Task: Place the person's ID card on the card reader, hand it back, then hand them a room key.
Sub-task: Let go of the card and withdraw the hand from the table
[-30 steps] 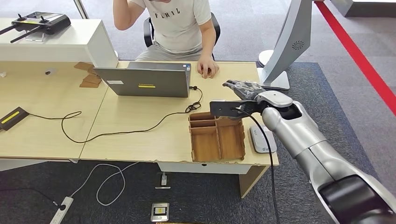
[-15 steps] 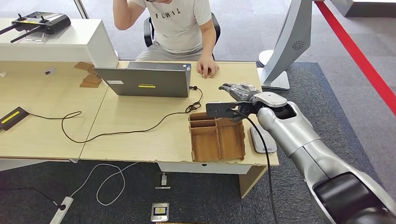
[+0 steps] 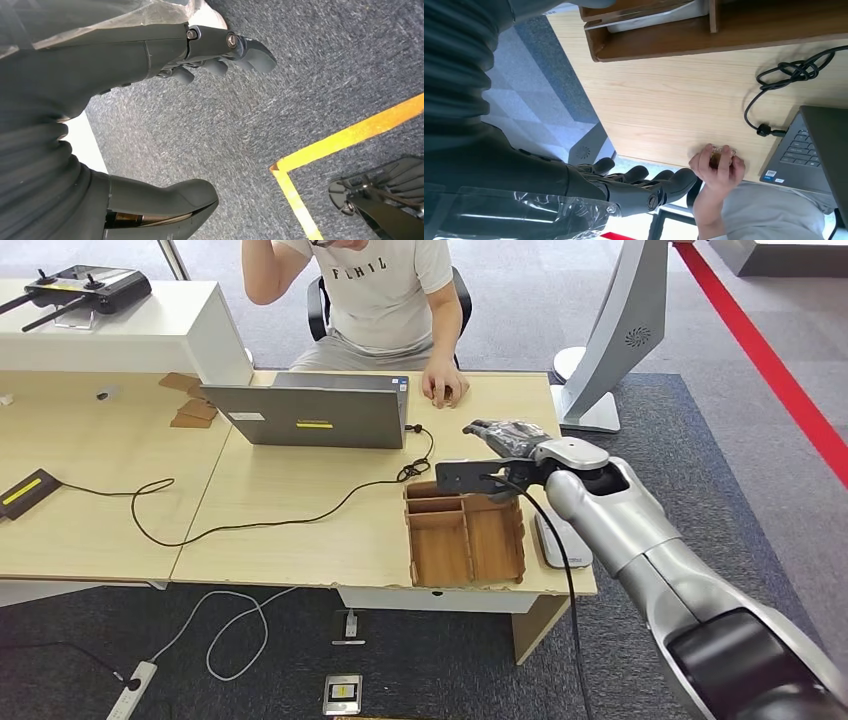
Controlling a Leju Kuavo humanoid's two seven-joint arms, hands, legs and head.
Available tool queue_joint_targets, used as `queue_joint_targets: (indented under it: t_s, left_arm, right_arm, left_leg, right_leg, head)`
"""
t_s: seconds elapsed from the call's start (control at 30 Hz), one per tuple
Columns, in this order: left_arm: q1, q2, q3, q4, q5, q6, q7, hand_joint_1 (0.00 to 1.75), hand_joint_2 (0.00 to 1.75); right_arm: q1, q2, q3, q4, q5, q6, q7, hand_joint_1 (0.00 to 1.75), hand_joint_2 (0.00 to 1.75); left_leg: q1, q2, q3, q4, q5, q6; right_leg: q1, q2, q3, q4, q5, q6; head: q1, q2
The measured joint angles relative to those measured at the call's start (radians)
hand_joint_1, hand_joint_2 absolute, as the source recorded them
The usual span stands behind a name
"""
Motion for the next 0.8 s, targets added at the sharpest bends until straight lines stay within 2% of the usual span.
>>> queue_joint_targets:
  t_s: [0.8]
  left_arm:
    - [0.004,0.02,0.001,0.0,0.011,-0.001,0.003,0.0,1.75]
  right_arm:
    - [0.004,0.002,0.009,0.005,-0.021,0.025,0.0,0.0,1.75]
  left_leg:
    - [0.0,0.0,0.0,0.0,0.0,0.0]
  right_leg:
    - [0.0,0.0,0.0,0.0,0.0,0.0]
  head:
    - [0.0,0.0]
